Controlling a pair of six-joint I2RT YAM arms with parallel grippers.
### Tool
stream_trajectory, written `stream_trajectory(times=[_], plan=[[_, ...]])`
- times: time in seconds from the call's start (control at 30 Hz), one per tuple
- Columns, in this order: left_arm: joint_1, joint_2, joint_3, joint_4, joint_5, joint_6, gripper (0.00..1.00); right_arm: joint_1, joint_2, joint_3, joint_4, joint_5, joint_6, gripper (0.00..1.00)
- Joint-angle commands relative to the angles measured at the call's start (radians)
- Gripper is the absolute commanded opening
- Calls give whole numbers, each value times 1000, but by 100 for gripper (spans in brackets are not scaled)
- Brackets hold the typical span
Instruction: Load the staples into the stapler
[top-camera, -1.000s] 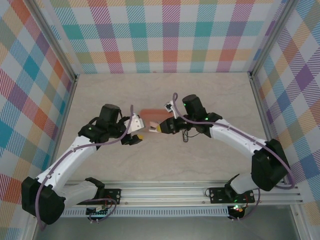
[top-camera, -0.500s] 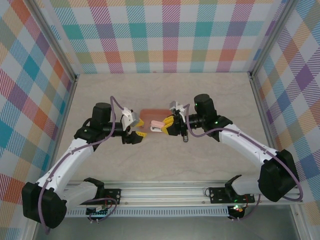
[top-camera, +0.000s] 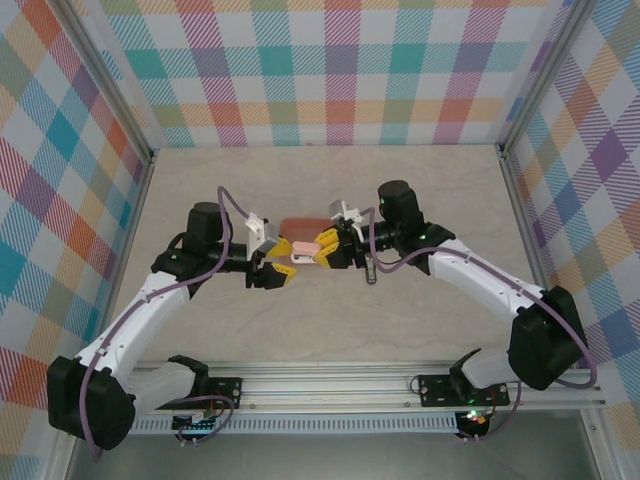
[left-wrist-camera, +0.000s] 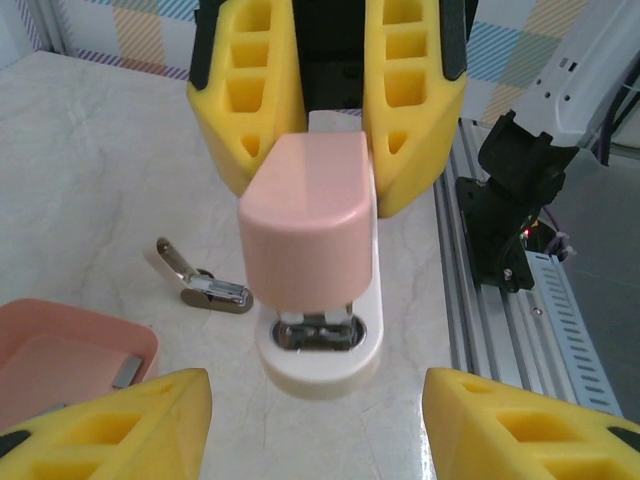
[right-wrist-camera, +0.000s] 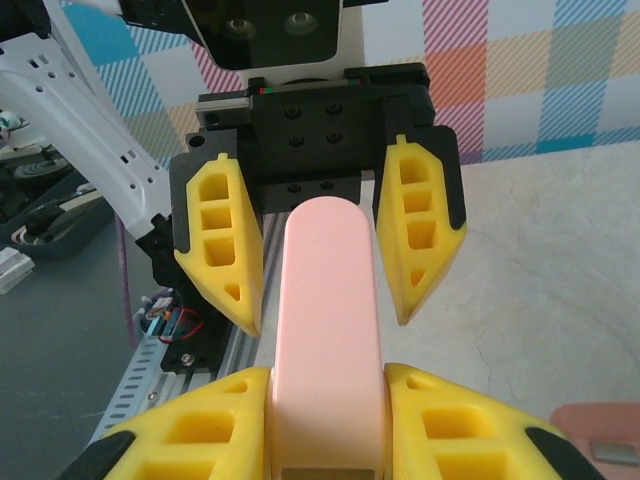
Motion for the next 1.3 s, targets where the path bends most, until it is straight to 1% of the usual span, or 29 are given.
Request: stream_trajectory(times=[0.0,0.5,0.63,0.77,0.87,0.93,1.03,1.1,1.13,1.2,1.27], plan=[[4,14,38,35,44,-17,57,10,17,47,-5,-63,-49,13],[4,32,52,27,83,-14,45,15,28,49,-4,-78,-57,13],[4,39,60,11,93,-4,40,16,29,49,-5,-83,-60,13],[4,45,64,0,104,6,39,16,30,51,-7,-84,-63,13],[2,53,82,-48,104,43,32,15,29,50,-7,-82,-63,13],[1,52,85,-67,103,61,31,16,26,49,-7,-77,-64,13],[1,52,88,-79,95,75,21,16,23,49,-10,-75,-66,14],[1,51,95,-100,78,87,14,16,21,50,-20,-63,-67,18],[1,52,102,-122,65,105,12,16,17,51,-30,-48,-65,22],[1,47,117,-164,36,139,9,16,10,62,-82,-9,-71,37],[1,38,129,-195,-1,171,6,16,3,87,-173,34,-104,47]])
